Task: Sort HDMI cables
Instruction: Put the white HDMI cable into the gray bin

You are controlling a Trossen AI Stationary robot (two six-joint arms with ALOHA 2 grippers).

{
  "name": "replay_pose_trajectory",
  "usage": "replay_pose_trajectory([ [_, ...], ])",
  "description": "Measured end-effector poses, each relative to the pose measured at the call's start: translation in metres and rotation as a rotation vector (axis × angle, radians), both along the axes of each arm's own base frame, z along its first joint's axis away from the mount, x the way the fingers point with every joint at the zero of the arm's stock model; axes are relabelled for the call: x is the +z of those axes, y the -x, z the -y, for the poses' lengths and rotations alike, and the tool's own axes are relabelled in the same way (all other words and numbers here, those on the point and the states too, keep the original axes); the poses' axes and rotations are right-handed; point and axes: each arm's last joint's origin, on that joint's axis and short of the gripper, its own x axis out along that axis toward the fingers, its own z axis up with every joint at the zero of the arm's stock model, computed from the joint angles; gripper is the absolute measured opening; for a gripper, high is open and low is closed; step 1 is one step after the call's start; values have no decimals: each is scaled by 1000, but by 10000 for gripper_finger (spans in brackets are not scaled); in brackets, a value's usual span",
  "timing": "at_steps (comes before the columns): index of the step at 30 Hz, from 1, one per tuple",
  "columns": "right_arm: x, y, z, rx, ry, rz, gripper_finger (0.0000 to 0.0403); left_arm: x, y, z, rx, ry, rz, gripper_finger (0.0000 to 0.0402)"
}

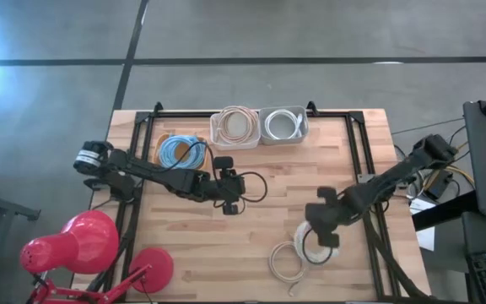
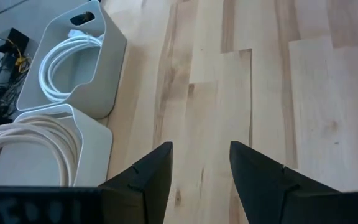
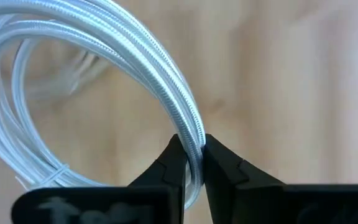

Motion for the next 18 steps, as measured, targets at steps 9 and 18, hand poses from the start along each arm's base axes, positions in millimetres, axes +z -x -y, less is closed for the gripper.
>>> replay_pose_trajectory([
  [9,38,-3,60,-170,472,314,28,0,0,-3,8,-1,0,177],
  [18,55,-29,147,-568,739,462,29,0,0,-4,31,-20,5,177],
])
